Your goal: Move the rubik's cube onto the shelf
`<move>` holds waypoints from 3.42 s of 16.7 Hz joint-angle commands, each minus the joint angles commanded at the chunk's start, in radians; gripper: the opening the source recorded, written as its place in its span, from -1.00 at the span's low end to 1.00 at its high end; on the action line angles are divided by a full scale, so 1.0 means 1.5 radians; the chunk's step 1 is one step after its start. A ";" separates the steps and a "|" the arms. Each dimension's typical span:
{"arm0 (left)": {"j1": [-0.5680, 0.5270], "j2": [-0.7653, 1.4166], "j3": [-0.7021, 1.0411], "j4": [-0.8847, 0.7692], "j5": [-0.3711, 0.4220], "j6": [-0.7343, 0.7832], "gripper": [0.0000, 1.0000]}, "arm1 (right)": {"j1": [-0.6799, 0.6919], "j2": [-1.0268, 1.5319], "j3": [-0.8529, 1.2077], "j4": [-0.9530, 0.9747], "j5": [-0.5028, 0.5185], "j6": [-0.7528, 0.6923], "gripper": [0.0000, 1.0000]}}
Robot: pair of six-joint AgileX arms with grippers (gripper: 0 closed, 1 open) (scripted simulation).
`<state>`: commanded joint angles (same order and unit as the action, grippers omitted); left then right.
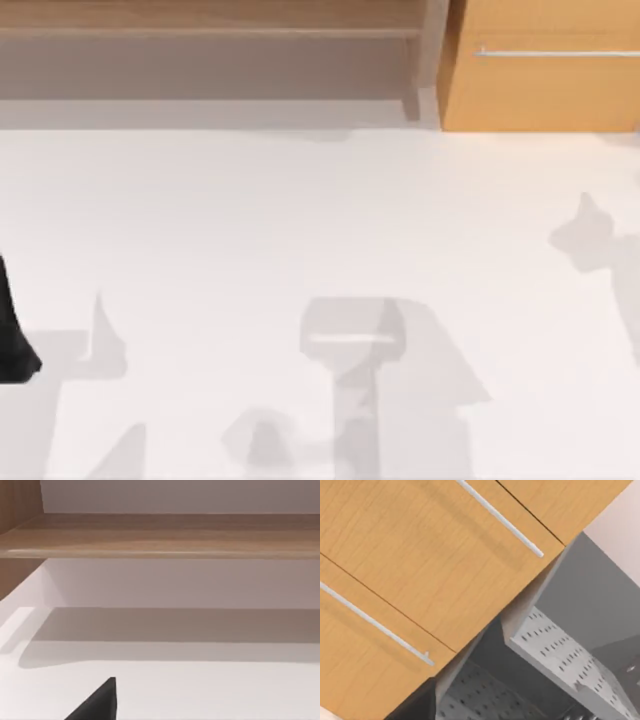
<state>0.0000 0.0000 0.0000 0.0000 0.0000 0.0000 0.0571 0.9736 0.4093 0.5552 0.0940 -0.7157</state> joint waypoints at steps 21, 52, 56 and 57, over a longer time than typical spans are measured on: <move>0.000 0.000 0.000 0.000 0.000 0.000 1.00 | 0.080 0.838 0.357 0.486 0.079 -0.561 1.00; 0.000 0.000 0.000 0.000 0.000 0.000 1.00 | 0.071 0.873 0.435 0.443 0.071 -0.562 -1.00; 0.000 0.000 0.000 0.000 0.000 0.000 1.00 | 0.074 0.872 0.432 0.442 0.071 -0.560 -1.00; 0.000 0.000 0.000 0.000 0.000 0.000 1.00 | 0.076 0.866 0.423 0.449 0.071 -0.561 -1.00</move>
<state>0.0000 0.0000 0.0000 0.0000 0.0000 0.0000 0.1717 2.2730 1.0434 1.2291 0.2011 -1.5572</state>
